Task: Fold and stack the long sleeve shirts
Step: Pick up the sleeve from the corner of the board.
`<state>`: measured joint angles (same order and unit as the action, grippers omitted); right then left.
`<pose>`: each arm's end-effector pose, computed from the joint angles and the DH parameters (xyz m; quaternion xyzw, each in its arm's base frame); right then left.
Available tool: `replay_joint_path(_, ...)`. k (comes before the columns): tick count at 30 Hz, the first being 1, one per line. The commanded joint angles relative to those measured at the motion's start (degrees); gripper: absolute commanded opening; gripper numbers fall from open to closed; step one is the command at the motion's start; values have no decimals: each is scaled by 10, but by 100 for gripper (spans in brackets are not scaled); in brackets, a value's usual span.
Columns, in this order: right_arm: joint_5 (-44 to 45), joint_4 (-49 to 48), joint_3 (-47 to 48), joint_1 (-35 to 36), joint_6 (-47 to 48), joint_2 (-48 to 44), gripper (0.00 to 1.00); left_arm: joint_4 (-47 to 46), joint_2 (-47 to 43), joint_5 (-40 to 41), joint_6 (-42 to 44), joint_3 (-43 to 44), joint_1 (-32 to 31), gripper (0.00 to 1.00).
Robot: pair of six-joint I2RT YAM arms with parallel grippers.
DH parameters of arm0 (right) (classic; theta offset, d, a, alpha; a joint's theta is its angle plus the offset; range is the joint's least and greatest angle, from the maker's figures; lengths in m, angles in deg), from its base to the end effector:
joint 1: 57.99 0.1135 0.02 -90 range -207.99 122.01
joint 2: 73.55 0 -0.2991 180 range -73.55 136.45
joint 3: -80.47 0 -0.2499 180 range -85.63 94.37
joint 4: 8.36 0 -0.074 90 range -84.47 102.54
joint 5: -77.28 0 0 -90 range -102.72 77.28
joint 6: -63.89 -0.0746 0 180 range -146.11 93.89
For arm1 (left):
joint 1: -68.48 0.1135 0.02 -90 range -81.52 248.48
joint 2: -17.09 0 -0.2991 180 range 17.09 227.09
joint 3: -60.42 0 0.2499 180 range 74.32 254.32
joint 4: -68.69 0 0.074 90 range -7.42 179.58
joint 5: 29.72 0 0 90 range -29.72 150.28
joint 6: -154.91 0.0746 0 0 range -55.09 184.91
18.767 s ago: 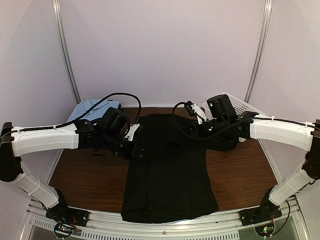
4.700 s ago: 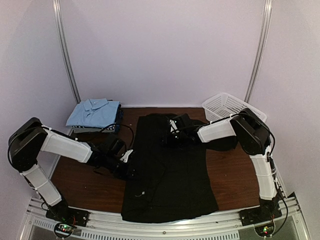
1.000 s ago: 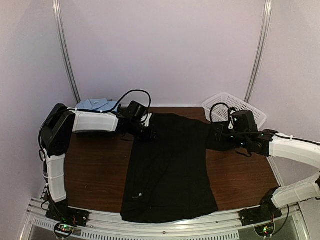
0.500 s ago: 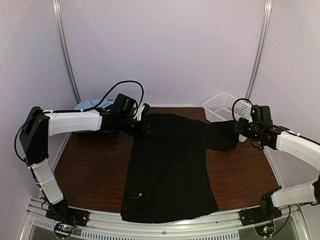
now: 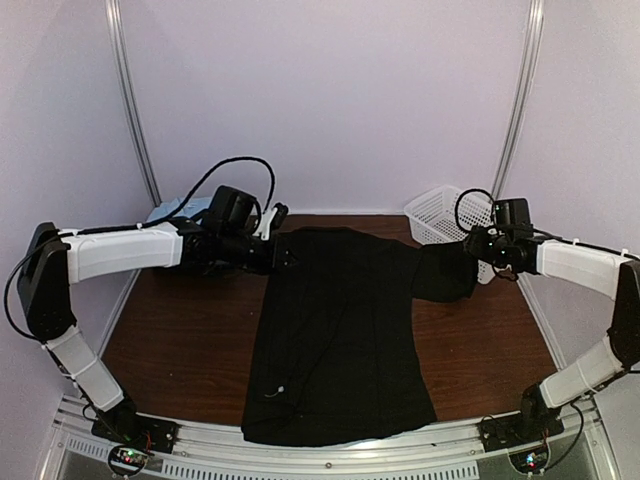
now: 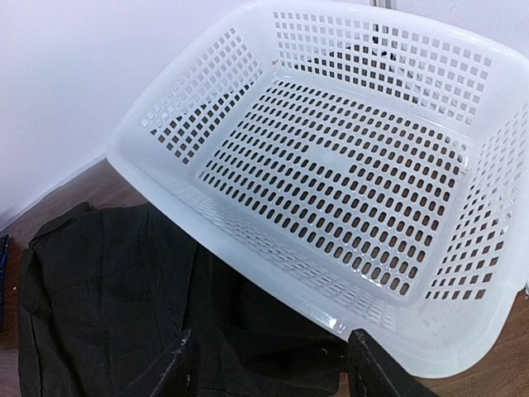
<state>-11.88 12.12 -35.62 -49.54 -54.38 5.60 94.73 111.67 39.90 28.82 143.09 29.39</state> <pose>0.3221 0.0467 0.2548 0.1564 0.8760 0.1375 0.4350 0.2956 -0.2736 0.2716 0.1007 0.8821 -0.3894 0.2452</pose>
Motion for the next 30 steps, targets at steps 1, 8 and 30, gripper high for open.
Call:
replay_joint_path(1,-2,-15,25,-8,12,18,61,-3,-28,8,-2,-10,-2,26)
replay_joint_path(8,-7,-18,46,-10,24,53,54,-3,-41,12,-3,-21,-2,26)
replay_joint_path(30,-51,-32,9,176,5,2,0,-2,-57,13,-13,-27,-2,26)
